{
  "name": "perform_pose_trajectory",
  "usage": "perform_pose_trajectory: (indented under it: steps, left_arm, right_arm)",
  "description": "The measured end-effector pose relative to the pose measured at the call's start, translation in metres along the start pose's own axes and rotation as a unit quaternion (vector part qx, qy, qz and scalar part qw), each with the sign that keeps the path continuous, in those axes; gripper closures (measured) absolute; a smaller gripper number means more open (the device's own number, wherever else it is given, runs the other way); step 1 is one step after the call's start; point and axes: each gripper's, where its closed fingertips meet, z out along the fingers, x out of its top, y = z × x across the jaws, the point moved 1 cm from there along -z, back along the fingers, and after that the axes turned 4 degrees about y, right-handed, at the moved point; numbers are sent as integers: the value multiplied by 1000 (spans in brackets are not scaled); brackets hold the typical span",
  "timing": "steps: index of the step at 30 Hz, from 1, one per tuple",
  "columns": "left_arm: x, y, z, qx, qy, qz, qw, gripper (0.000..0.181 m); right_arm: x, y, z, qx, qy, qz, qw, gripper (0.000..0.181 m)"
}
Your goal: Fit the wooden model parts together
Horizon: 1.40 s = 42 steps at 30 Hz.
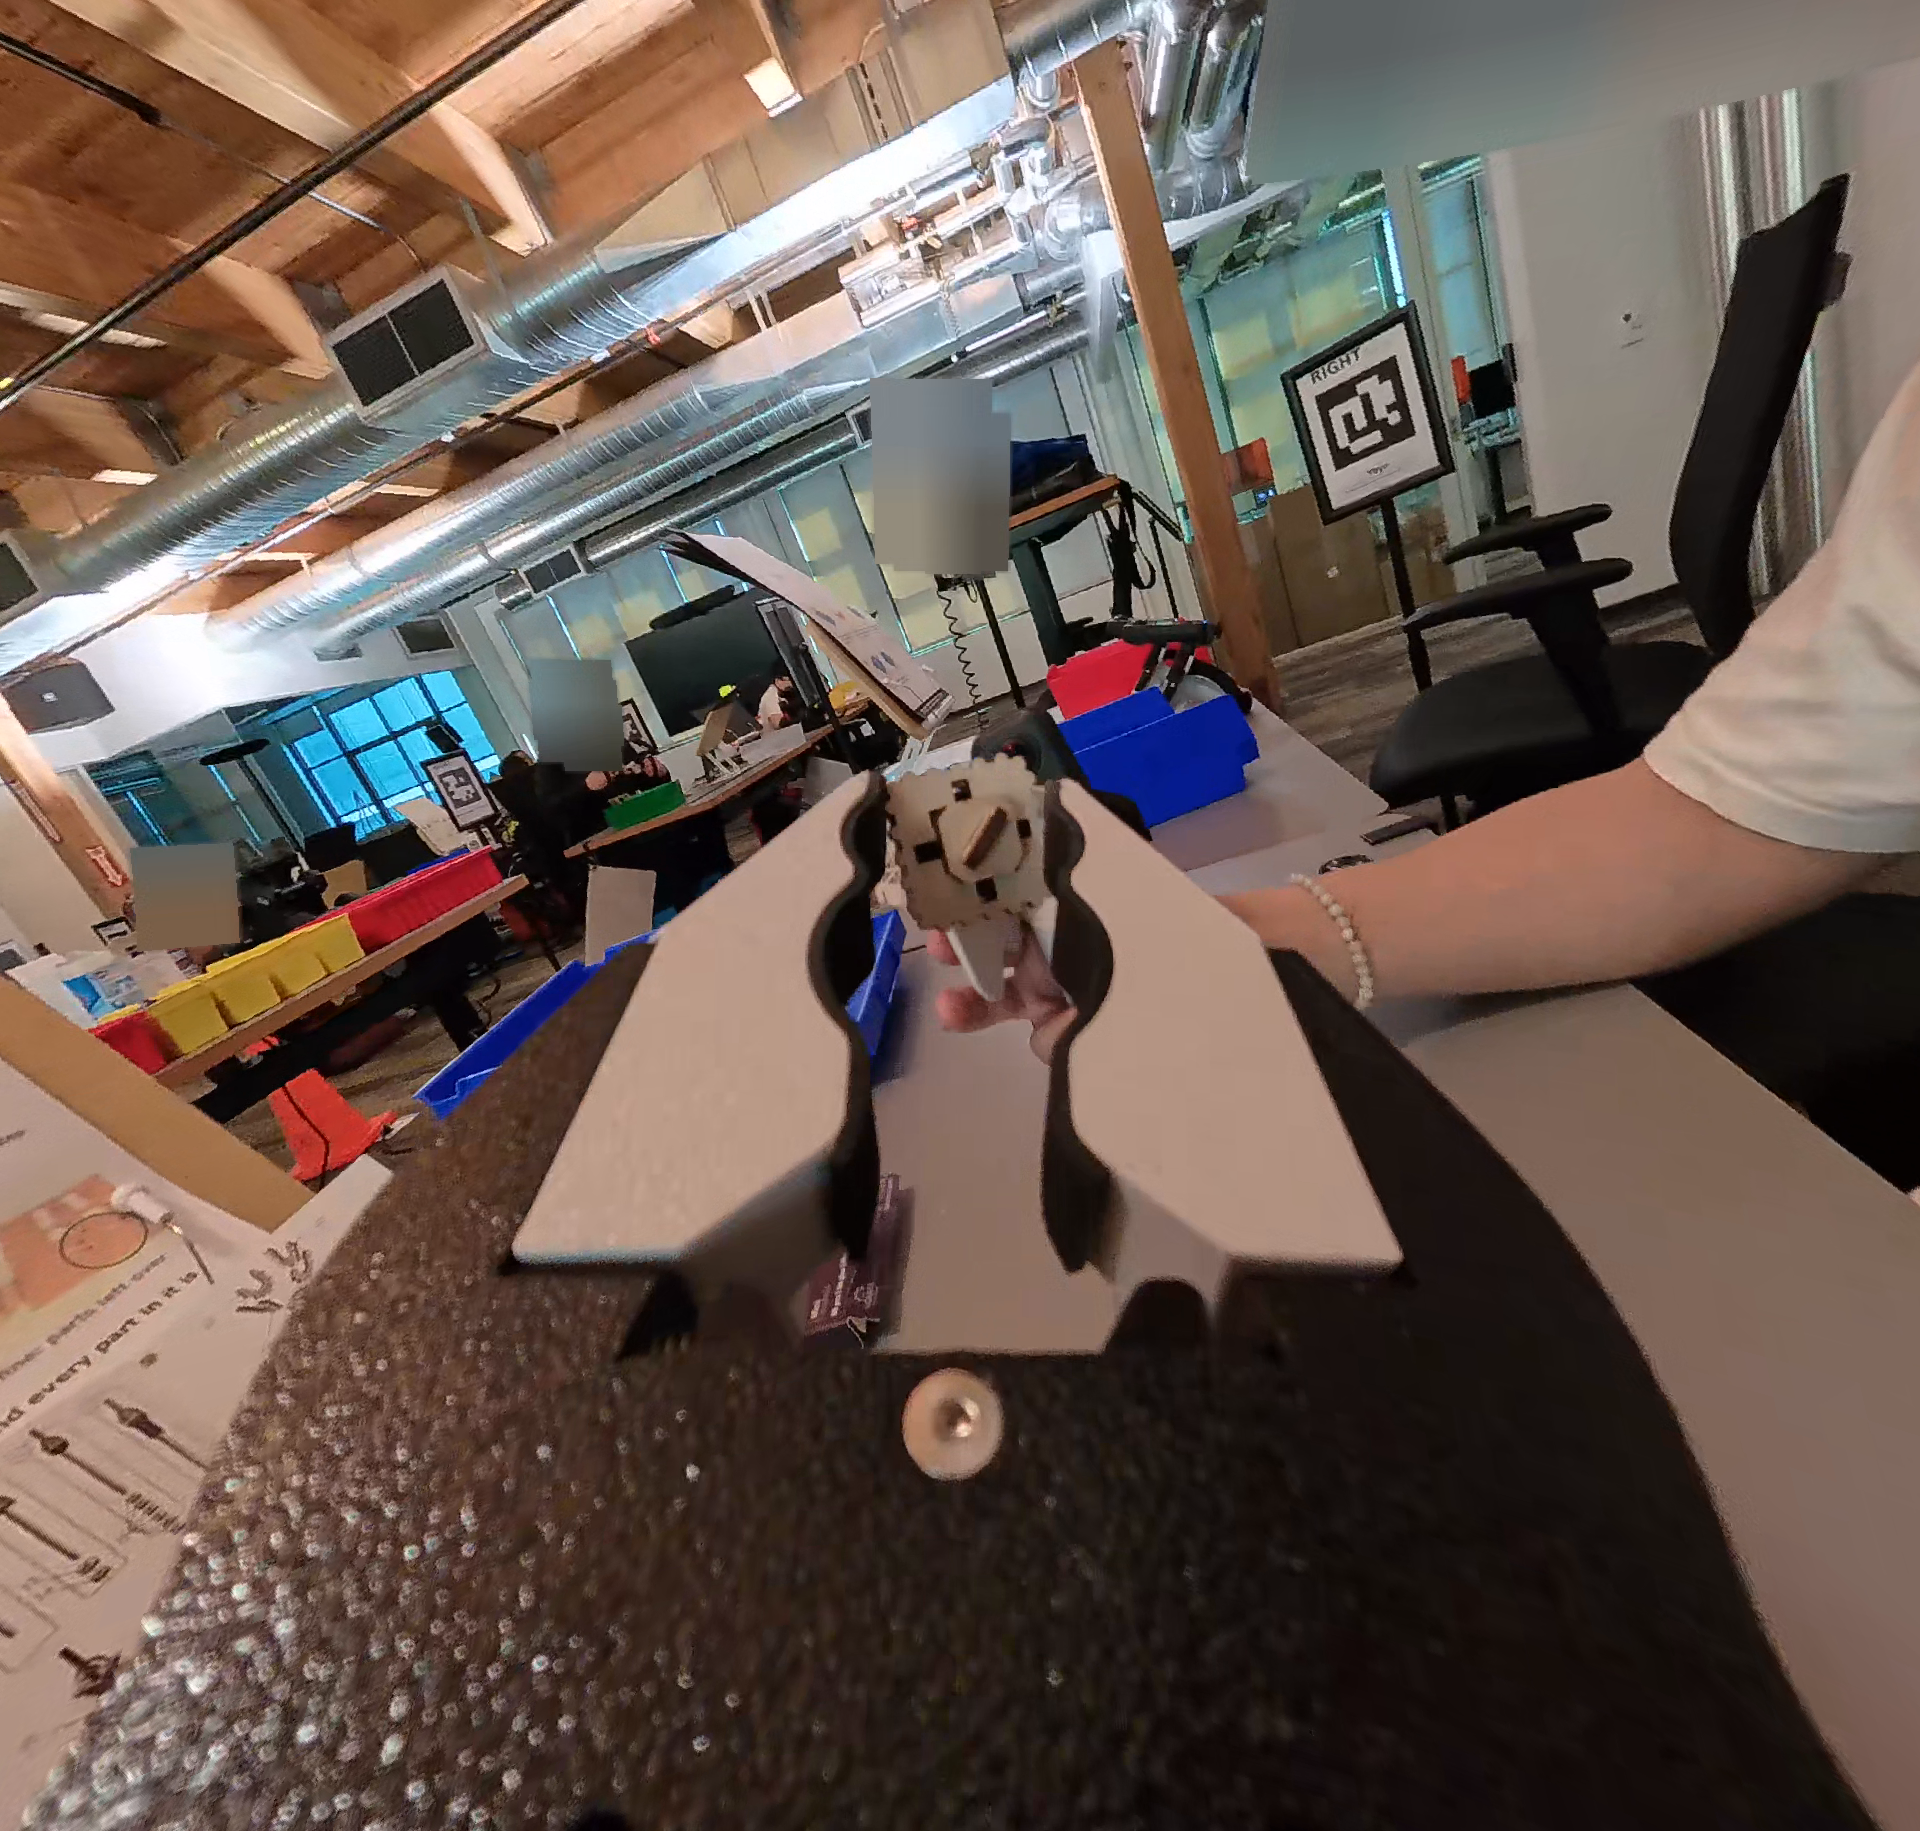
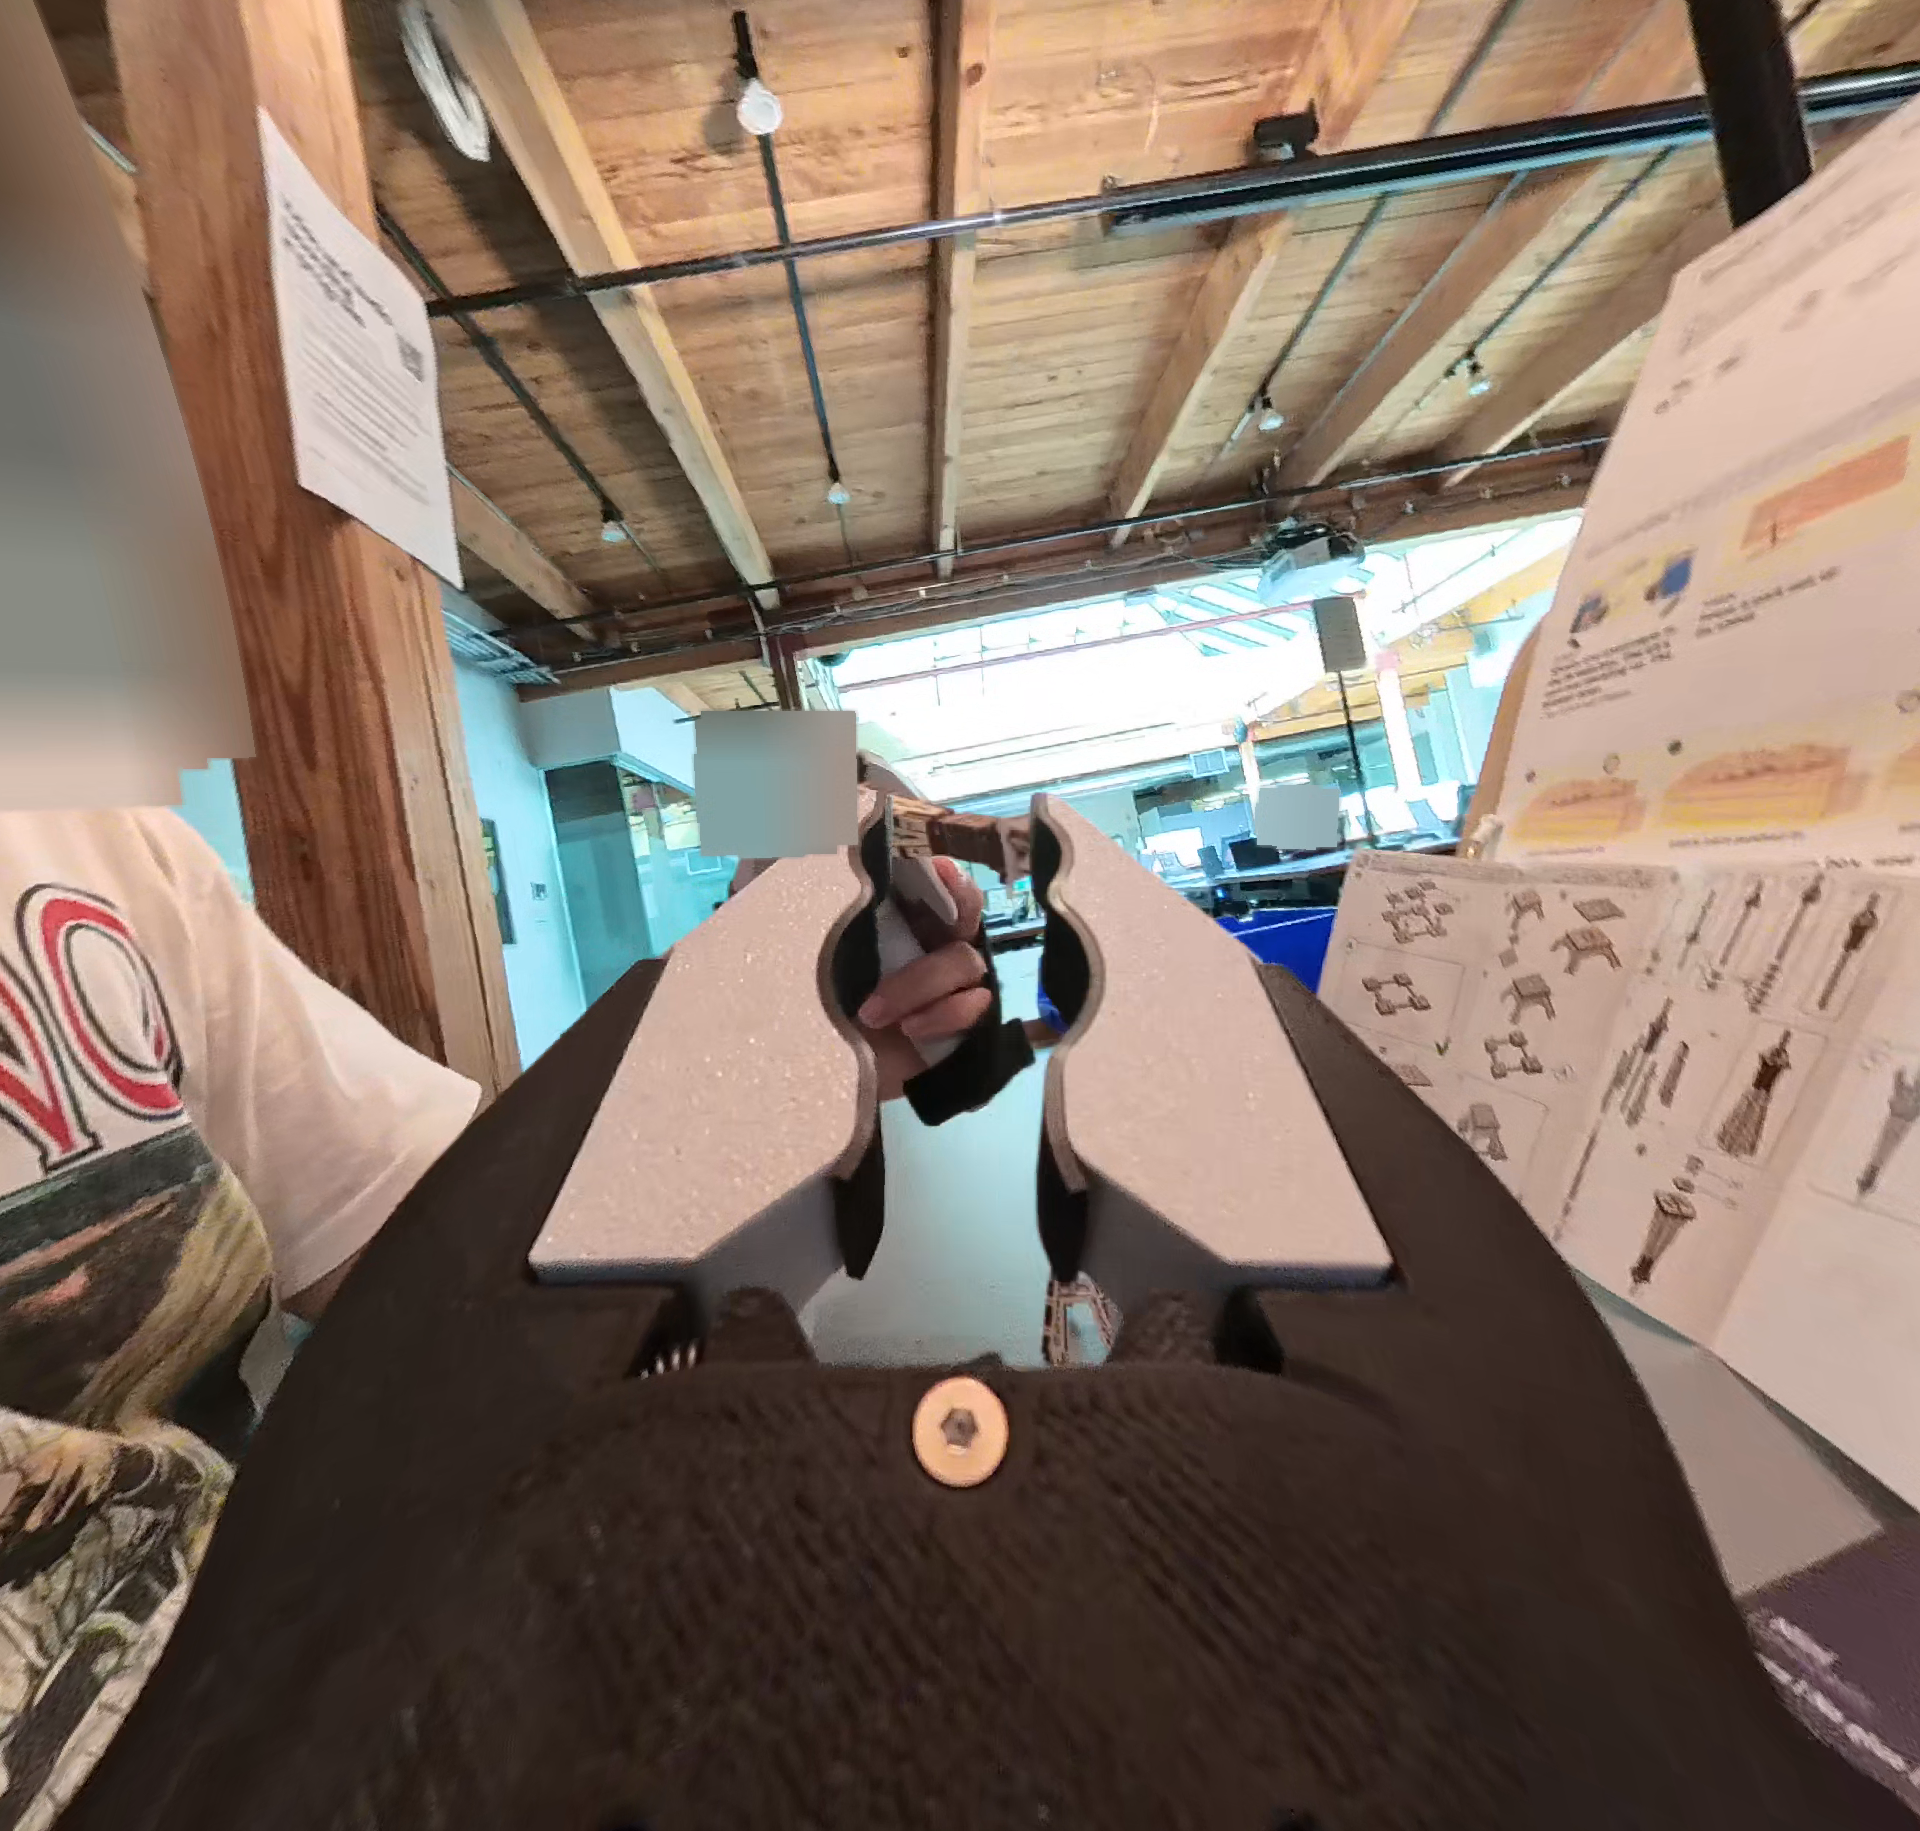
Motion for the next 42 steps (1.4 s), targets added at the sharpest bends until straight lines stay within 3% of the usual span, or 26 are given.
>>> perform_pose_trajectory:
  steps: [4,8,10,18,22,32,37,42]
  left_arm:
    - [5,-1,1,2,26,-14,1000,153]
    - [2,2,4,-9,26,-23,999,153]
    - [3,3,4,-11,29,-25,999,153]
    - [6,9,1,-32,43,-52,997,153]
    - [8,8,-4,-30,53,-69,996,153]
    - [-2,9,-11,-23,31,-79,996,153]
    - [-9,10,-13,-17,6,-74,997,153]
    - [-25,10,-21,3,-72,-34,997,153]
  right_arm:
    - [-4,16,-5,-35,-4,16,999,158]
    - [-10,18,-5,-33,-8,32,999,147]
    - [-7,17,-7,-26,-2,28,999,149]
    - [-11,9,-11,-4,-43,-44,998,164]
    - [-21,5,-10,-6,-106,-162,981,165]
    - [-32,13,-8,-58,-205,-399,892,167]
    - [-47,18,-9,-62,-265,-497,824,179]
    - [-64,33,-15,-82,-332,-590,731,181]
